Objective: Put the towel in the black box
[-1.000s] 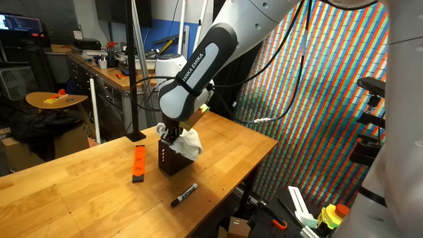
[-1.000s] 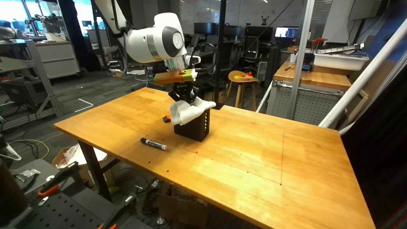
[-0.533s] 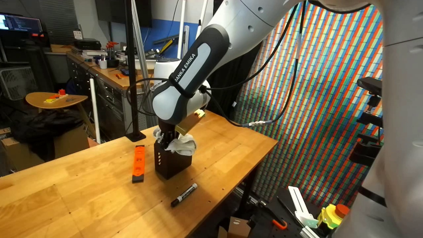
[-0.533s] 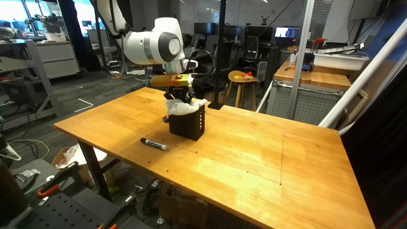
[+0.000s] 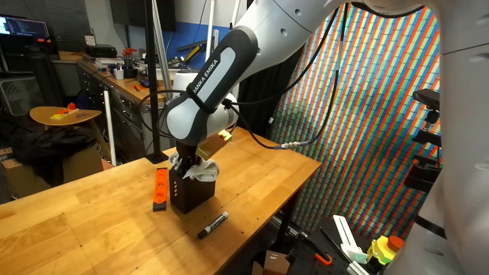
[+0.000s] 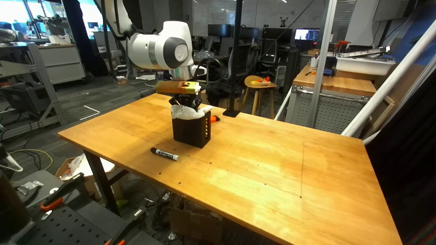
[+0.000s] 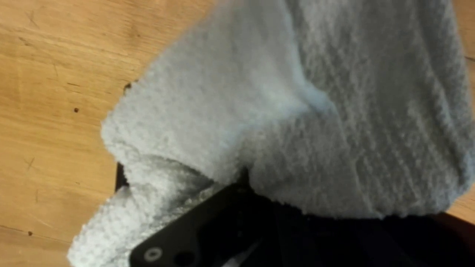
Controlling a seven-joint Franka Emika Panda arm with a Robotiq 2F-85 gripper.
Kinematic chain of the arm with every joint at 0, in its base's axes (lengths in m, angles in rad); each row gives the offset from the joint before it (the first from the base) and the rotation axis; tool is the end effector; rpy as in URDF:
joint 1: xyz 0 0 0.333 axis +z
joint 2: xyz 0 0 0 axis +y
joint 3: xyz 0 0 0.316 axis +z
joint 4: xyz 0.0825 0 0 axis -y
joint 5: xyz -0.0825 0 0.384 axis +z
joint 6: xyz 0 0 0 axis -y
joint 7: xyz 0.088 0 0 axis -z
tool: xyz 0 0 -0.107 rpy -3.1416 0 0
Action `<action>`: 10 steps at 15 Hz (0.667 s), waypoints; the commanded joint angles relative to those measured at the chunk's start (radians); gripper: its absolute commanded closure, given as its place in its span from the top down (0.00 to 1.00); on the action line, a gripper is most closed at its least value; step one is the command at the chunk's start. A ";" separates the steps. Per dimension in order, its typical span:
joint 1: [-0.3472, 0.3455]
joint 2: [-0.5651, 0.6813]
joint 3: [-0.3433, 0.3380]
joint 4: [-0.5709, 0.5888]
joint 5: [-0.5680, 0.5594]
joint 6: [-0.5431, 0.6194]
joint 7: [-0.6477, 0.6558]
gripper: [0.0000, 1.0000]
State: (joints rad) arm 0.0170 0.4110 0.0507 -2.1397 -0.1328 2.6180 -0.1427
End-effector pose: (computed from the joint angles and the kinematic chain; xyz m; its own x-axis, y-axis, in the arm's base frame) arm 0.5777 0.0421 0.2162 0.9476 0.3141 0.0575 0.3106 -0.9485 0.0625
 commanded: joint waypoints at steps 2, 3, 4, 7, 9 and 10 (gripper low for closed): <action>0.009 -0.056 -0.013 -0.005 -0.011 -0.006 0.006 0.35; 0.012 -0.067 -0.017 -0.007 -0.017 -0.007 0.010 0.36; 0.018 -0.086 -0.024 -0.009 -0.028 -0.016 0.017 0.43; 0.030 -0.129 -0.034 -0.012 -0.058 -0.030 0.031 0.65; 0.036 -0.157 -0.037 -0.010 -0.083 -0.043 0.037 0.80; 0.038 -0.168 -0.038 -0.009 -0.096 -0.048 0.041 0.87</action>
State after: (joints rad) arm 0.0308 0.3030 0.0322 -2.1378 -0.1853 2.5983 -0.1312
